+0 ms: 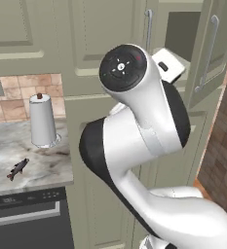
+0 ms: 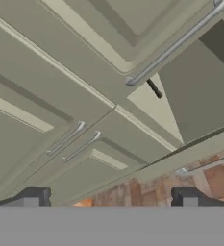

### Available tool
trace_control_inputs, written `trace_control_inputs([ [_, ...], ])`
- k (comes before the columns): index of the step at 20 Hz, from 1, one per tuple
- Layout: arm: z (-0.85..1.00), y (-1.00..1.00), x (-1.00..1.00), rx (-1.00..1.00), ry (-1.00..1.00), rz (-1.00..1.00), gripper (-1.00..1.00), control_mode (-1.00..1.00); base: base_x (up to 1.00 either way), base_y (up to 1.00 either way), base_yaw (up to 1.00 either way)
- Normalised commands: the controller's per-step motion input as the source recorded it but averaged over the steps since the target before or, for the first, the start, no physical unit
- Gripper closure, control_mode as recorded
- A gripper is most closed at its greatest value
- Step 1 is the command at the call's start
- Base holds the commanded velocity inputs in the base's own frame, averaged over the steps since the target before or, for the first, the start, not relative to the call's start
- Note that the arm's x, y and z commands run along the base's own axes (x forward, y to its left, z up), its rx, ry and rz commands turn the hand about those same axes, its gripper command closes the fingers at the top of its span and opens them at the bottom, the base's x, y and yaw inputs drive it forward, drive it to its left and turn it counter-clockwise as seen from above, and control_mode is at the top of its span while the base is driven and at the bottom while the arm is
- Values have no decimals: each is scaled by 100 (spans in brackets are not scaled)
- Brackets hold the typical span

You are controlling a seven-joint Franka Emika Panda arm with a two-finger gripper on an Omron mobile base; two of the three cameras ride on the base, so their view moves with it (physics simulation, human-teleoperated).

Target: Retrieve the pan from the cabinet, then place the raw meat into the pan to avoid contamination.

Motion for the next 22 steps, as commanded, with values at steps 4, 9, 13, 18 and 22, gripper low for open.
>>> trace_control_inputs([
  [4,-32,-12,29,-23,-5,0,-100,-100,0,0,0],
  [9,-33,-19,29,-22,-7,0,-100,-100,0,0,0],
  [13,-31,-26,24,-21,-13,-1,-100,-100,0,0,0],
  [18,-9,-32,16,-19,-4,-4,-100,-100,0,0,0],
  [22,1,-30,14,-15,3,-10,-100,-100,0,0,0],
])
